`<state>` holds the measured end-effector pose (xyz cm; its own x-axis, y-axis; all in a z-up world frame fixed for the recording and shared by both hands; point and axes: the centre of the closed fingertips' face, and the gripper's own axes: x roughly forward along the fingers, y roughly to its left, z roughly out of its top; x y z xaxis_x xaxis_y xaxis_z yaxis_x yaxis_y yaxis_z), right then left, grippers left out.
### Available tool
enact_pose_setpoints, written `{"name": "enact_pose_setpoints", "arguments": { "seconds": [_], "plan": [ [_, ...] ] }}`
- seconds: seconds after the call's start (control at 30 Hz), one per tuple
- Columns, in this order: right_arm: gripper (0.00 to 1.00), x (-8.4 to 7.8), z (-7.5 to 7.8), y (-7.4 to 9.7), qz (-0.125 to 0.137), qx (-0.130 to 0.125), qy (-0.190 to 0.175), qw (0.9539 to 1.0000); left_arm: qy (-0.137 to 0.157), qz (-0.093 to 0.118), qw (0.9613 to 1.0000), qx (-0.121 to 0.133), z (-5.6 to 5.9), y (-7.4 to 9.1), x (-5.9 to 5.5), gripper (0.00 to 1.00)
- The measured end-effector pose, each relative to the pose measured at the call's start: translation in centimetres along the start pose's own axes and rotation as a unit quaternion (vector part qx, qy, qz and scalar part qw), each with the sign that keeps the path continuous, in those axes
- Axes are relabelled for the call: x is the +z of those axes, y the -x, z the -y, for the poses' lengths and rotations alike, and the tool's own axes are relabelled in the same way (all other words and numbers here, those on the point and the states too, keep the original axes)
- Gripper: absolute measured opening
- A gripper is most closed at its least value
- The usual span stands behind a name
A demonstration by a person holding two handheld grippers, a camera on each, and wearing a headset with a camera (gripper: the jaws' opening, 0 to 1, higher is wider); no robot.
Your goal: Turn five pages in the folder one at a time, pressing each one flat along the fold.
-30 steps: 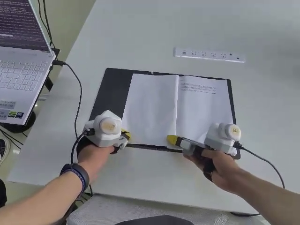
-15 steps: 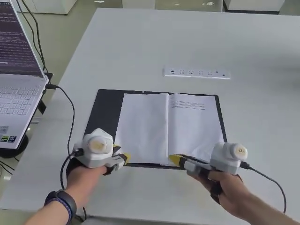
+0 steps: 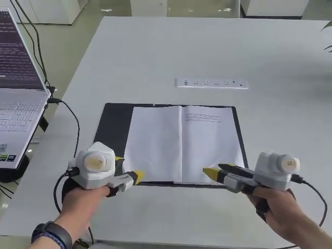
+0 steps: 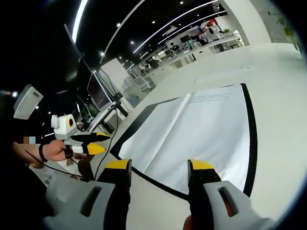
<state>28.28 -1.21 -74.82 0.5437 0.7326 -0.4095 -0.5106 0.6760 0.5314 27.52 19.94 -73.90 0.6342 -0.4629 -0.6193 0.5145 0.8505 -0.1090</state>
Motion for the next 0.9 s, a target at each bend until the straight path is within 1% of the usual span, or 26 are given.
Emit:
{"name": "enact_pose_setpoints", "arguments": {
  "seconds": [0.1,0.23,0.3,0.4,0.53,0.6,0.67,0.77,0.9],
  "plan": [
    [0.49,0.4,0.0,0.7,0.002,-0.005,0.011,0.9999,-0.006,0.004,1.0000,0.000,0.3,0.6,0.6,0.49],
    [0.50,1.1,-0.2,2.0,0.007,-0.011,0.030,0.9995,-0.012,0.012,0.9998,0.002,0.4,1.6,1.4,0.52],
    [0.52,1.4,-0.1,2.6,0.007,-0.015,0.040,0.9991,-0.017,0.020,0.9996,0.006,0.3,2.3,2.0,0.53],
    [0.56,1.7,-0.1,3.4,0.008,-0.019,0.048,0.9986,-0.017,0.025,0.9995,0.007,0.2,2.9,2.6,0.58],
    [0.58,2.6,-0.1,4.9,0.028,-0.022,0.044,0.9984,-0.018,0.042,0.9988,0.018,0.4,4.3,3.7,0.60],
    [0.60,2.7,-0.1,5.6,0.031,-0.028,0.047,0.9980,-0.013,0.048,0.9985,0.020,0.6,4.9,4.1,0.63],
    [0.63,2.8,-0.3,6.2,0.030,-0.032,0.054,0.9976,-0.016,0.051,0.9983,0.022,0.7,5.4,4.2,0.65],
    [0.66,2.7,-0.5,6.9,0.021,-0.040,0.069,0.9966,-0.019,0.048,0.9983,0.025,0.9,5.8,4.0,0.69],
    [0.67,2.8,-0.7,7.4,0.026,-0.048,0.072,0.9959,-0.007,0.050,0.9982,0.034,0.7,6.7,3.4,0.73]
  ]
}}
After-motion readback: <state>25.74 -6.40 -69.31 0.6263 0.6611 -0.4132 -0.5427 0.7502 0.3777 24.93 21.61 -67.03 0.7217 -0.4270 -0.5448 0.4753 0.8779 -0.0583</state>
